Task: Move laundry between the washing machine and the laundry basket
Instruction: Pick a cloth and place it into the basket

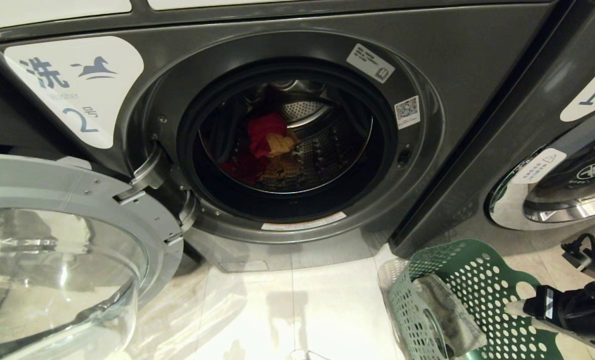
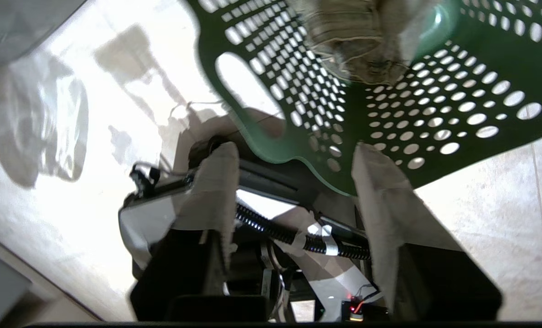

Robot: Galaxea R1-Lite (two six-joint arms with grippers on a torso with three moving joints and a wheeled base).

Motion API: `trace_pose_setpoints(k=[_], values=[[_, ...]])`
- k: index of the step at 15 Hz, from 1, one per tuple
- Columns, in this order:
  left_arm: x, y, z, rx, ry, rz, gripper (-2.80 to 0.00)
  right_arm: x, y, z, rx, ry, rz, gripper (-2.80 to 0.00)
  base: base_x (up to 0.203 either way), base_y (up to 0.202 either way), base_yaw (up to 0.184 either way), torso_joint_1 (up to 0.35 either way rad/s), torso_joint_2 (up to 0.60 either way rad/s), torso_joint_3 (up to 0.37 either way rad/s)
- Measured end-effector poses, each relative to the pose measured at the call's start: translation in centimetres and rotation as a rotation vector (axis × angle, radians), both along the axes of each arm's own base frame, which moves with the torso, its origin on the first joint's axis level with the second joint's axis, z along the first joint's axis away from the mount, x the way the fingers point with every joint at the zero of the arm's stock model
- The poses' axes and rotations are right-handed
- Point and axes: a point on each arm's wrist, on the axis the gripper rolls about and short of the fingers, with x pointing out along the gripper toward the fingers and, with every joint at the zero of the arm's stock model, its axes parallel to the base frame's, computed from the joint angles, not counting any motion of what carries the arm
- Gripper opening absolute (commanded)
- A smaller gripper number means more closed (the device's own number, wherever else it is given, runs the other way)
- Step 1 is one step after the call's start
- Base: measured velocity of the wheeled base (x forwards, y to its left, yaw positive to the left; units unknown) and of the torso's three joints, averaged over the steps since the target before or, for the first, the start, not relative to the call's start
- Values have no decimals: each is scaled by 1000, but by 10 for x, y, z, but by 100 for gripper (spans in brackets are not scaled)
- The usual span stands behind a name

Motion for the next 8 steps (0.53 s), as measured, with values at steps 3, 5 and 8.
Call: trace_pose_setpoints(k=[3,5,8], values=[[0,0,0,0,0,0,-280,-15,28,15,-61,-86,183,-280,0,0,0,0,0,0],[0,0,0,0,0,0,-280,-25,48,19,-147,-134,311,-280,0,0,0,0,0,0],[0,0,0,0,0,0,-280,-40,77,24,-301,-210,448,-280,0,0,0,0,0,0]])
